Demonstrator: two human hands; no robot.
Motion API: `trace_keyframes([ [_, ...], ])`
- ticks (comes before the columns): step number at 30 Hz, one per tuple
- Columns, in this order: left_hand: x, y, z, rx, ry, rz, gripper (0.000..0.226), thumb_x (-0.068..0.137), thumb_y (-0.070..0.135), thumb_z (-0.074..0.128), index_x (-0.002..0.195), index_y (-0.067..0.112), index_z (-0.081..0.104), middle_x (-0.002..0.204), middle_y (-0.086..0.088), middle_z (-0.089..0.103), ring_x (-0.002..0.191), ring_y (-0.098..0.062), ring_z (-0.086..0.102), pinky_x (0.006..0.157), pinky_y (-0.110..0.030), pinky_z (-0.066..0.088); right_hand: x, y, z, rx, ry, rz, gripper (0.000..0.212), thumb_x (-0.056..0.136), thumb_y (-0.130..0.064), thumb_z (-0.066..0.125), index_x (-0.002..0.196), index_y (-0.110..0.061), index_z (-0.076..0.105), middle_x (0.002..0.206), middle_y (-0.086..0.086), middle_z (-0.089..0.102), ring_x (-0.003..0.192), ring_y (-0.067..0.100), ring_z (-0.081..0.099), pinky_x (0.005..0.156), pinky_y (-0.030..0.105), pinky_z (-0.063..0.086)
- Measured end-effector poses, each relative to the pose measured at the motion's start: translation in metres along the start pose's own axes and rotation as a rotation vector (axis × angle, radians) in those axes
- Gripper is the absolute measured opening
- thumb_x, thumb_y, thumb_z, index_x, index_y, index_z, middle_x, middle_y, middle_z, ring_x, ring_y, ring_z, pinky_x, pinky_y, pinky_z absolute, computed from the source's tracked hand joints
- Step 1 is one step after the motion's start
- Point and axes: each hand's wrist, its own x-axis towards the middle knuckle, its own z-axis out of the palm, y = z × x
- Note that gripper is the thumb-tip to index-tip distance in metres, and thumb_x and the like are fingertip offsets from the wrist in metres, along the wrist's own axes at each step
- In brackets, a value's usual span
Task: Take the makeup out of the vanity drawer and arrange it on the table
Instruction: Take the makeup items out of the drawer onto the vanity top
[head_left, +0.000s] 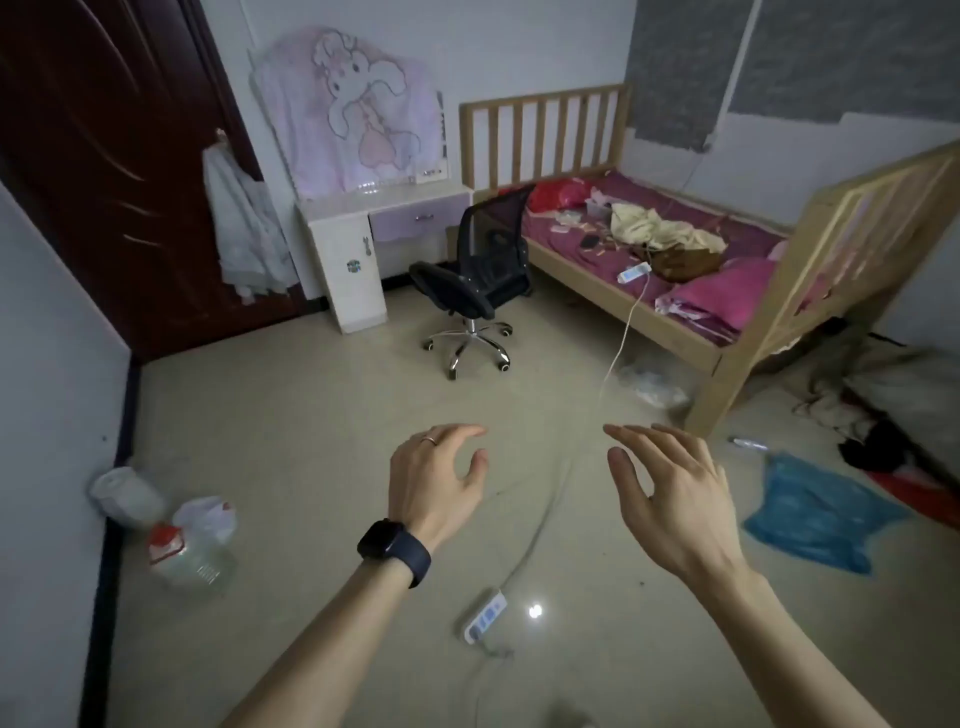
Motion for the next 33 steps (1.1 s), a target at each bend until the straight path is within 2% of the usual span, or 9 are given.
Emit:
trace_keyframes([
  [3, 0.045, -0.007, 0.039, 0.011, -0.006, -0.046, 0.024, 0.086, 0.025, 0.067, 0.109, 0.027, 0.072, 0.111, 0.008, 0.072, 0.098, -0.022, 0.067, 0.09, -0.037, 0.05, 0.053, 0.028, 0.022, 0.056, -0.046, 0.026, 0.034, 0.101, -0.043, 0.049, 0.129, -0.035, 0.066, 0.127, -0.011, 0.067, 0.13, 0.021, 0.05, 0.096, 0.047, 0.047],
  [9, 0.14, -0.024, 0.095, 0.065, -0.014, -0.165, 0.025, 0.087, 0.023, 0.068, 0.111, 0.027, 0.073, 0.113, 0.005, 0.072, 0.096, -0.025, 0.068, 0.088, -0.036, 0.05, 0.159, 0.078, 0.066, 0.066, -0.117, 0.003, 0.034, 0.101, -0.044, 0.047, 0.127, -0.036, 0.067, 0.126, -0.012, 0.068, 0.13, 0.021, 0.05, 0.096, 0.045, 0.045],
  [13, 0.193, -0.037, 0.116, 0.077, -0.024, -0.186, 0.024, 0.088, 0.023, 0.066, 0.11, 0.028, 0.073, 0.113, 0.006, 0.073, 0.099, -0.024, 0.067, 0.089, -0.037, 0.05, 0.222, 0.093, 0.09, 0.075, -0.154, -0.027, 0.035, 0.1, -0.044, 0.048, 0.129, -0.035, 0.066, 0.128, -0.012, 0.066, 0.131, 0.02, 0.047, 0.098, 0.045, 0.044],
  [18, 0.259, -0.065, 0.132, 0.083, 0.004, -0.232, 0.023, 0.088, 0.022, 0.066, 0.109, 0.027, 0.074, 0.112, 0.006, 0.073, 0.1, -0.023, 0.066, 0.09, -0.036, 0.049, 0.302, 0.093, 0.135, 0.097, -0.173, -0.071, 0.041, 0.101, -0.047, 0.04, 0.128, -0.032, 0.068, 0.126, -0.009, 0.068, 0.13, 0.023, 0.05, 0.101, 0.047, 0.044],
  [23, 0.348, -0.13, 0.151, 0.083, -0.004, -0.279, 0.024, 0.09, 0.027, 0.063, 0.112, 0.032, 0.071, 0.117, 0.009, 0.071, 0.106, -0.019, 0.064, 0.095, -0.039, 0.047, 0.395, 0.081, 0.215, 0.125, -0.188, -0.093, 0.032, 0.101, -0.041, 0.05, 0.125, -0.031, 0.069, 0.124, -0.009, 0.069, 0.129, 0.024, 0.051, 0.1, 0.049, 0.045],
  [28, 0.46, -0.222, 0.161, 0.092, -0.009, -0.345, 0.027, 0.092, 0.028, 0.062, 0.117, 0.032, 0.07, 0.12, 0.009, 0.069, 0.108, -0.018, 0.062, 0.099, -0.041, 0.044, 0.511, 0.045, 0.316, 0.121, -0.244, -0.143, 0.034, 0.104, -0.044, 0.044, 0.128, -0.034, 0.066, 0.126, -0.011, 0.067, 0.131, 0.02, 0.047, 0.098, 0.045, 0.043],
  [33, 0.568, -0.31, 0.15, 0.136, -0.073, -0.403, 0.029, 0.094, 0.031, 0.058, 0.122, 0.033, 0.067, 0.126, 0.009, 0.066, 0.118, -0.019, 0.057, 0.104, -0.042, 0.04, 0.623, -0.01, 0.405, 0.113, -0.321, -0.162, 0.035, 0.102, -0.045, 0.045, 0.129, -0.035, 0.065, 0.131, -0.015, 0.064, 0.133, 0.017, 0.044, 0.104, 0.044, 0.042],
])
